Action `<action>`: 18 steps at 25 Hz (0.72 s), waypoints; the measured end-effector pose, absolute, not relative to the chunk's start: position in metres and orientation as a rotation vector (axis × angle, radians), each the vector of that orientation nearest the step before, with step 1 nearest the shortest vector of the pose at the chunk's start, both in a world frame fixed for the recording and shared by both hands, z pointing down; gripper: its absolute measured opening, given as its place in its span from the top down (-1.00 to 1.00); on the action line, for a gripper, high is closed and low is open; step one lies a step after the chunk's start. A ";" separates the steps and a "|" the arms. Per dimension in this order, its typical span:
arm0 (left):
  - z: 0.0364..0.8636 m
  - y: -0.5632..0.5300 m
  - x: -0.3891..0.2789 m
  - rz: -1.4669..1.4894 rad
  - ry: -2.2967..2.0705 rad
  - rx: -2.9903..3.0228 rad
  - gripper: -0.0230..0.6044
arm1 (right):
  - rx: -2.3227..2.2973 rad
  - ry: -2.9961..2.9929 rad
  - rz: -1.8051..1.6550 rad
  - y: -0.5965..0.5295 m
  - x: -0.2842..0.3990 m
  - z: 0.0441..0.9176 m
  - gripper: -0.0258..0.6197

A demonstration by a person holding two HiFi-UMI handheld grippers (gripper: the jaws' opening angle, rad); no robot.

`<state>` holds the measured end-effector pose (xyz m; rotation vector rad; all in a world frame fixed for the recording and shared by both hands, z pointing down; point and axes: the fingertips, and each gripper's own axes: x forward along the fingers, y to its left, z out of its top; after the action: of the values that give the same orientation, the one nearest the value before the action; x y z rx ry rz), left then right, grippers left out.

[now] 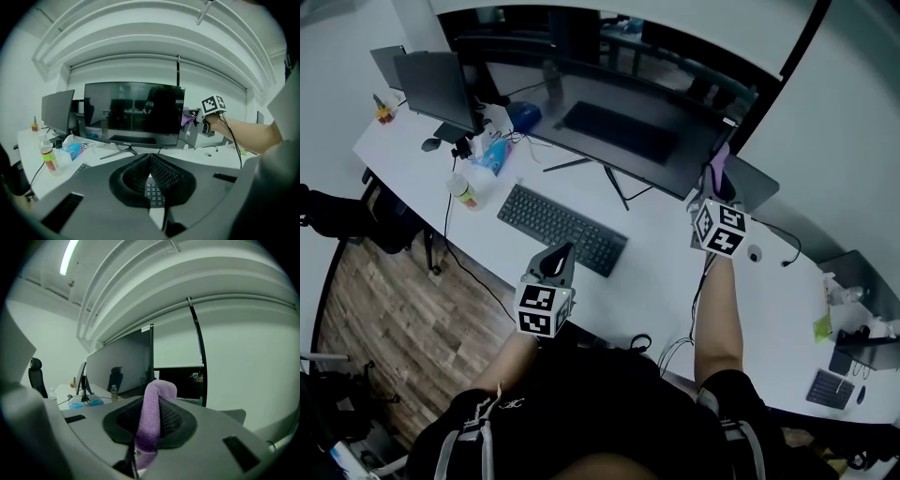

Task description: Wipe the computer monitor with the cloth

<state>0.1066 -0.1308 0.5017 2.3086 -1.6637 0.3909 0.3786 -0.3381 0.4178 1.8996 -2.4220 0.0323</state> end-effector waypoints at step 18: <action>0.522 -0.137 0.085 0.429 -1.652 2.270 0.88 | 1.804 -2.273 0.233 -0.345 0.373 0.524 0.68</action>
<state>0.0847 -0.1368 0.5220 2.2698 -1.6516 0.4291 0.3731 -0.3454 0.5242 1.8037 -2.2729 0.2333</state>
